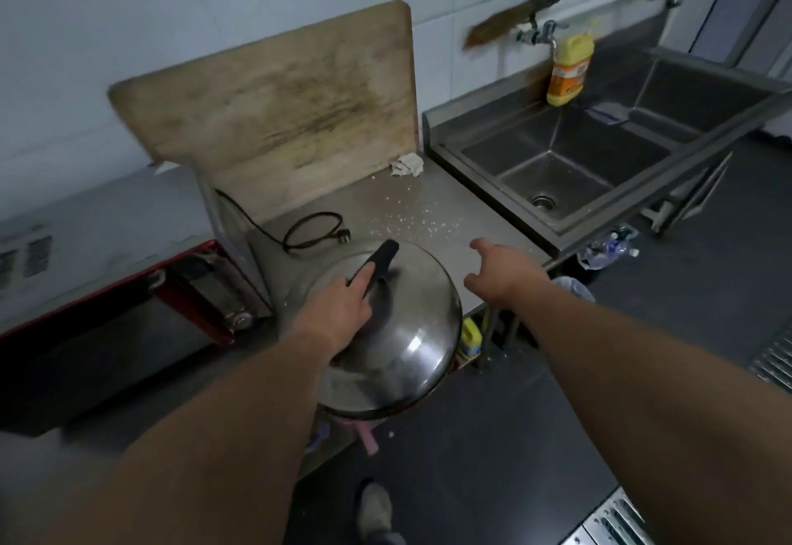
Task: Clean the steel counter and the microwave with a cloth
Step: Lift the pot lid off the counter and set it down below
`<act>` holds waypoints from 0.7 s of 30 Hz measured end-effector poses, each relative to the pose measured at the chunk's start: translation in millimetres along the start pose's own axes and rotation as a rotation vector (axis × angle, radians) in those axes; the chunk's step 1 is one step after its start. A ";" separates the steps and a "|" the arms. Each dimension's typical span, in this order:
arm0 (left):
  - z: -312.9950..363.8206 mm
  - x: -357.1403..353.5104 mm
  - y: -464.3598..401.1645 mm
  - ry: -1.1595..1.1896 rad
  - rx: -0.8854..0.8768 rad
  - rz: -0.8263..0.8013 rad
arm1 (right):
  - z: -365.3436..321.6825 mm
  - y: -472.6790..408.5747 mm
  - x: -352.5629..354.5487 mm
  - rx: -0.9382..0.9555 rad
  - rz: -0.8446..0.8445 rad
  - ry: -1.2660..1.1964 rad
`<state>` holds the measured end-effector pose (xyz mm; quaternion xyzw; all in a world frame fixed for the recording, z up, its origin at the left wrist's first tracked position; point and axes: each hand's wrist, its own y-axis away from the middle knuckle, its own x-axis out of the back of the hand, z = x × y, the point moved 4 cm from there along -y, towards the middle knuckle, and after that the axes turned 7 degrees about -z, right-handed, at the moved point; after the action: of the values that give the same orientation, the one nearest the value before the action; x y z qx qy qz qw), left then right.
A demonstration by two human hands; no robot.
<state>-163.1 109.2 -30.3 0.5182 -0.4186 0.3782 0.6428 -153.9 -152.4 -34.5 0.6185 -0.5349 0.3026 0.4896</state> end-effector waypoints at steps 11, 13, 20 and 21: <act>14.7 -110.0 151.5 0.042 -0.026 -0.066 | -34.1 72.8 -9.3 0.080 -0.033 0.011; 0.7 -123.5 178.0 0.070 -0.004 -0.064 | -57.1 84.6 -25.9 0.113 -0.062 0.028; -105.5 -181.2 264.4 0.224 0.102 -0.111 | -179.1 130.8 -132.2 0.260 -0.218 0.115; -125.8 -190.0 277.7 0.244 0.115 -0.119 | -199.2 141.5 -149.4 0.280 -0.230 0.123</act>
<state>-469.3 272.0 -124.1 0.5284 -0.2833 0.4230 0.6794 -296.1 94.6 -61.5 0.7181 -0.3824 0.3534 0.4618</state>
